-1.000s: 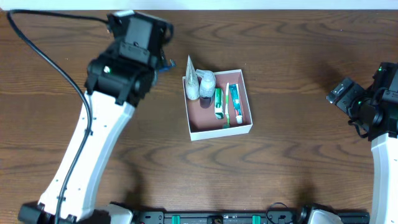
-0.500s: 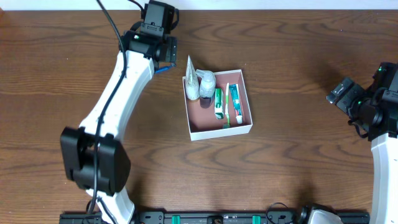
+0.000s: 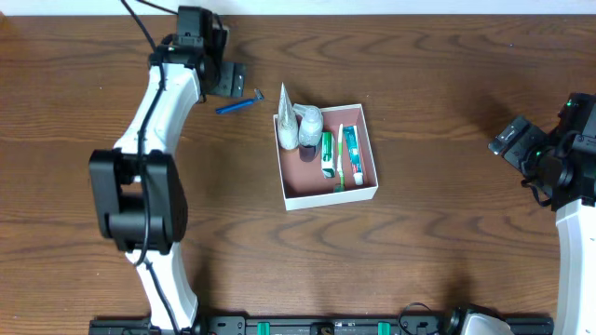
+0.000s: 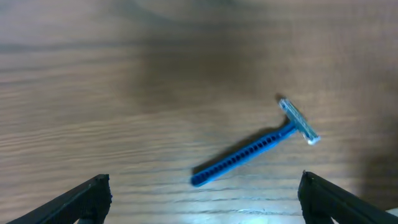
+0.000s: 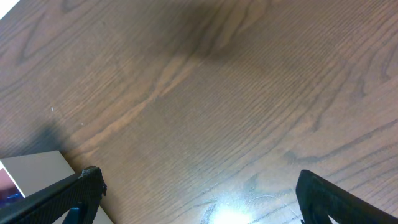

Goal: Pack container
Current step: 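Reach the left gripper to the blue razor and grasp it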

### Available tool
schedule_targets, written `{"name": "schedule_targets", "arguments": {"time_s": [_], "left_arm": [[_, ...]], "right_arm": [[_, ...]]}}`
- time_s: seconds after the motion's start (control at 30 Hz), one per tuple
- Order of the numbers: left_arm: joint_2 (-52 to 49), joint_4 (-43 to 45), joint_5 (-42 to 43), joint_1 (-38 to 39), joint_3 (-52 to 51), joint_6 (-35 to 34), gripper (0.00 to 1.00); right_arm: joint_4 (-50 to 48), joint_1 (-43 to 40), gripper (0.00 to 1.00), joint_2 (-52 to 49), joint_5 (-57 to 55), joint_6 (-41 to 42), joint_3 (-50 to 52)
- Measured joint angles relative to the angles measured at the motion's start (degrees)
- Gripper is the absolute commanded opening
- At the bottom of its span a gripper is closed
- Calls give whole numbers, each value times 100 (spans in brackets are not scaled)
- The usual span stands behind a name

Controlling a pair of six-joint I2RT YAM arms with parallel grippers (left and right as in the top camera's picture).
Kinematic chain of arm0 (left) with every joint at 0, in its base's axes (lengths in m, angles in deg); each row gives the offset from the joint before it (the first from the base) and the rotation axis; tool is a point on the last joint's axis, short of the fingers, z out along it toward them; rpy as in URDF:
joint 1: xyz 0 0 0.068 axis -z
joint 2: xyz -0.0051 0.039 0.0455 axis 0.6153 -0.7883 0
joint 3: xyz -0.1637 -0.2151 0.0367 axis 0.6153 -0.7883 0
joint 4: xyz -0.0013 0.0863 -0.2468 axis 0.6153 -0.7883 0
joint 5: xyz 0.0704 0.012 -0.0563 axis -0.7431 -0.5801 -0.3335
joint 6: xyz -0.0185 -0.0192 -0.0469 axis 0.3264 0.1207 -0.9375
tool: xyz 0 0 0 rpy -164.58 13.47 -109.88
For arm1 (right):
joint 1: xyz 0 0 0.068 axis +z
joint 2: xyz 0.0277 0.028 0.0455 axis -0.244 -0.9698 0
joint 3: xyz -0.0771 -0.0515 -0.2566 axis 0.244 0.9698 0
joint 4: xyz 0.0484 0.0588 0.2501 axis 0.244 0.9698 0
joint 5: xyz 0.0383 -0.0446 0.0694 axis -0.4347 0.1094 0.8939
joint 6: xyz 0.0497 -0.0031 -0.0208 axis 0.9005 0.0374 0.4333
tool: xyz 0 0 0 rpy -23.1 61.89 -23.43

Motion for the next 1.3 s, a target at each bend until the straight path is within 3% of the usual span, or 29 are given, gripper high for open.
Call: {"name": "schedule_targets", "arguments": {"time_s": [0.33, 0.77, 1.0, 1.1, 1.3], "left_arm": [[-468, 7, 540, 22, 0, 450, 85], [-761, 39, 645, 22, 0, 535, 84], [-901, 59, 647, 22, 2, 560, 74], [-905, 61, 645, 22, 0, 546, 65], [-999, -20, 645, 22, 2, 555, 38]], "right_arm": [[0, 0, 99, 0, -2, 0, 0], [0, 0, 99, 0, -2, 0, 0], [0, 0, 99, 0, -2, 0, 0], [0, 0, 99, 0, -2, 0, 0], [0, 0, 99, 0, -2, 0, 0]]}}
